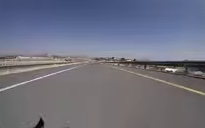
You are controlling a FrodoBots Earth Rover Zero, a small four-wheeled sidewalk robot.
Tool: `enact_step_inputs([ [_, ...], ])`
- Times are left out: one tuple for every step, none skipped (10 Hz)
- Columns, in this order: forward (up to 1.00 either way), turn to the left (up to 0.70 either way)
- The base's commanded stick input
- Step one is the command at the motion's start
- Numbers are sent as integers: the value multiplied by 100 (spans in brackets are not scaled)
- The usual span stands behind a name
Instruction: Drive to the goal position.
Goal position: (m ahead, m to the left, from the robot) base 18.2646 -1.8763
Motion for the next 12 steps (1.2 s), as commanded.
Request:
enact_step_inputs([
  [100,0],
  [100,0],
  [100,0],
  [100,0],
  [100,0],
  [100,0],
  [100,0],
  [100,0],
  [100,0],
  [100,0],
  [100,0],
  [100,0],
])
